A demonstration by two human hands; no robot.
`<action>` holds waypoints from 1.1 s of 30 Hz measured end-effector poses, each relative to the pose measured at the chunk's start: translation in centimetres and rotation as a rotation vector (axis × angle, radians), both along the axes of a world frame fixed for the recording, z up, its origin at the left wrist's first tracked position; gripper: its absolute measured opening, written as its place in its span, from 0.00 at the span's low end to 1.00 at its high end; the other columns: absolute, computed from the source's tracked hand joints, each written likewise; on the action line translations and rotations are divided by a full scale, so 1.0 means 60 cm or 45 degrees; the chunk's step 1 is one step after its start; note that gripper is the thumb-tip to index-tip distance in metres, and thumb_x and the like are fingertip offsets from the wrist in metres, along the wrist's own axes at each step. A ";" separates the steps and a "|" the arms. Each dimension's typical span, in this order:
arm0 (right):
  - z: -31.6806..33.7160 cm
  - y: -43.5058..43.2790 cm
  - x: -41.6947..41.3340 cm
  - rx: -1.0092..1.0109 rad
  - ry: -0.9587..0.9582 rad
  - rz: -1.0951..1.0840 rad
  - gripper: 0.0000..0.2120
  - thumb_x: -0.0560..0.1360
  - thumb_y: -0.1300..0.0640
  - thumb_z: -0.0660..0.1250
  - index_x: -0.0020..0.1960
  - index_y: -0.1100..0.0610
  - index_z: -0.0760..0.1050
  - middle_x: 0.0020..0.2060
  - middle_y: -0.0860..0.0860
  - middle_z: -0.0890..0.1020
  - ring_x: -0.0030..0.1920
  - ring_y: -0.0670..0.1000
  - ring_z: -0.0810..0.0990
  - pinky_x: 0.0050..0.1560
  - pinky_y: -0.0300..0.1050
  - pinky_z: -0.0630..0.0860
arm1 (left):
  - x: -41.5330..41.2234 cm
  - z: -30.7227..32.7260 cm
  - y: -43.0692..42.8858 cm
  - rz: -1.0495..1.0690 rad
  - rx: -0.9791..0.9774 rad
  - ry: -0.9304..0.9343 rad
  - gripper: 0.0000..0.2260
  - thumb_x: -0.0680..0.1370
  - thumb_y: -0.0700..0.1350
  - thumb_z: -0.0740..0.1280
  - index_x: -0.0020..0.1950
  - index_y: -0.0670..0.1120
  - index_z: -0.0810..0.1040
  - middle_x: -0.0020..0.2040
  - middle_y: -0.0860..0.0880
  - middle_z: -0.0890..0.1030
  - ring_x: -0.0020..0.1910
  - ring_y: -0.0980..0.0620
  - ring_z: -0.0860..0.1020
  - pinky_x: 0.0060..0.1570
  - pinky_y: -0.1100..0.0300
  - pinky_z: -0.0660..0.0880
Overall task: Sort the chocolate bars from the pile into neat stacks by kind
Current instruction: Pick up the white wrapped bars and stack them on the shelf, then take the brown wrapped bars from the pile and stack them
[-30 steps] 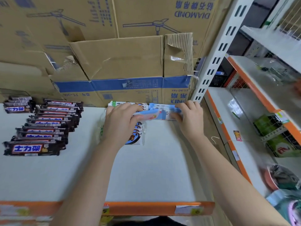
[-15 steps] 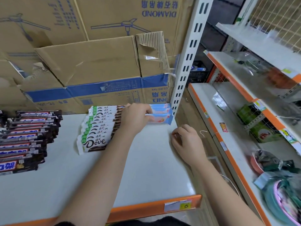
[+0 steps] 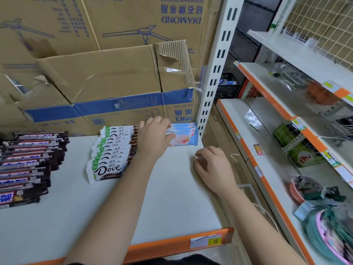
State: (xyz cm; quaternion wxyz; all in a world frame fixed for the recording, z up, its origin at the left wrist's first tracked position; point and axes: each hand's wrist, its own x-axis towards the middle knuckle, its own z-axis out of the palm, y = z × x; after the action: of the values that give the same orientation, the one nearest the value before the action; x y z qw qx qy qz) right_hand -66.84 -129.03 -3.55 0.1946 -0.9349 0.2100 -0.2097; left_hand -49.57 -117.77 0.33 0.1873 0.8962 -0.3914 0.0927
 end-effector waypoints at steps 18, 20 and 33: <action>0.063 0.440 0.243 0.098 -0.123 0.691 0.09 0.73 0.54 0.64 0.52 0.53 0.77 0.47 0.50 0.80 0.48 0.53 0.77 0.47 0.45 0.72 | 0.025 0.003 0.599 0.734 -0.099 -0.129 0.11 0.76 0.53 0.59 0.46 0.49 0.78 0.41 0.49 0.80 0.41 0.43 0.79 0.44 0.52 0.70; 0.065 0.538 0.272 0.093 -0.132 0.753 0.09 0.72 0.54 0.65 0.51 0.53 0.78 0.46 0.50 0.81 0.48 0.53 0.77 0.47 0.45 0.73 | 0.032 0.005 0.702 0.781 -0.081 -0.158 0.12 0.77 0.53 0.57 0.46 0.49 0.78 0.42 0.49 0.80 0.41 0.43 0.79 0.45 0.52 0.70; 0.070 1.073 0.467 0.162 -0.137 0.986 0.09 0.74 0.54 0.65 0.54 0.52 0.77 0.44 0.47 0.78 0.47 0.49 0.76 0.43 0.44 0.73 | 0.131 0.019 1.230 1.091 -0.139 -0.239 0.12 0.77 0.52 0.58 0.50 0.48 0.78 0.44 0.49 0.81 0.40 0.44 0.79 0.48 0.54 0.66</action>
State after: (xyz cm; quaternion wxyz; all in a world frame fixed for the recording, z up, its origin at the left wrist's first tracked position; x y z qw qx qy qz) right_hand -38.81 -64.62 0.68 0.3274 -0.9187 -0.1560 -0.1561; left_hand -41.69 -43.94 1.44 0.1427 0.9541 0.0056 0.2634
